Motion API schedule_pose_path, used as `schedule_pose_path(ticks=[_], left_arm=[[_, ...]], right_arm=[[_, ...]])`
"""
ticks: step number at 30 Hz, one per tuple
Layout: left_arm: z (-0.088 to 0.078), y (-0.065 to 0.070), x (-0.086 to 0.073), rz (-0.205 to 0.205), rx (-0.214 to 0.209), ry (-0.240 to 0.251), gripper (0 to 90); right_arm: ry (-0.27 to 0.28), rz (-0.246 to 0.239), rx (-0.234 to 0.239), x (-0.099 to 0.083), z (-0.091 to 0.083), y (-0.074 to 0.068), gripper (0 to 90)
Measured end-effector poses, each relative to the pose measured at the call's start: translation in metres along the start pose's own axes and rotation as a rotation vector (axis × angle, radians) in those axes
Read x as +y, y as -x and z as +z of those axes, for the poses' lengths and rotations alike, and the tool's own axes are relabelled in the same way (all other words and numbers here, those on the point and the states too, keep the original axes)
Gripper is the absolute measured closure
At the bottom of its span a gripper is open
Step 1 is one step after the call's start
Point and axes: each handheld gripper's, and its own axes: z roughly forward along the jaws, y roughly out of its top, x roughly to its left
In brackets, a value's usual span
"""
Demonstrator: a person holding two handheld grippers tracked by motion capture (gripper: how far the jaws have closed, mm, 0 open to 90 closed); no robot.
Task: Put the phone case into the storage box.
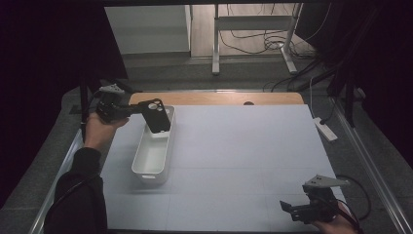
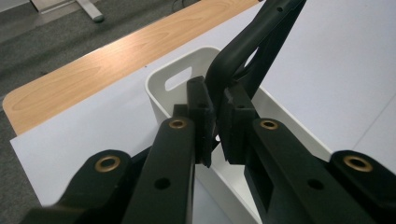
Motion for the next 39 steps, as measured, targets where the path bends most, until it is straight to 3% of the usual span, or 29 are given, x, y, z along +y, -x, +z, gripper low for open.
schedule_pose_path(ticks=[18,39], left_arm=[[0.025,-0.011,0.012,-0.007,0.042,-0.024,83.4],[0.048,-0.016,0.018,0.039,0.074,-0.033,83.4]], right_arm=[[-0.002,0.003,0.004,0.0,0.0,0.001,0.0],[-0.007,-0.003,0.02,0.0,0.0,0.001,0.2]])
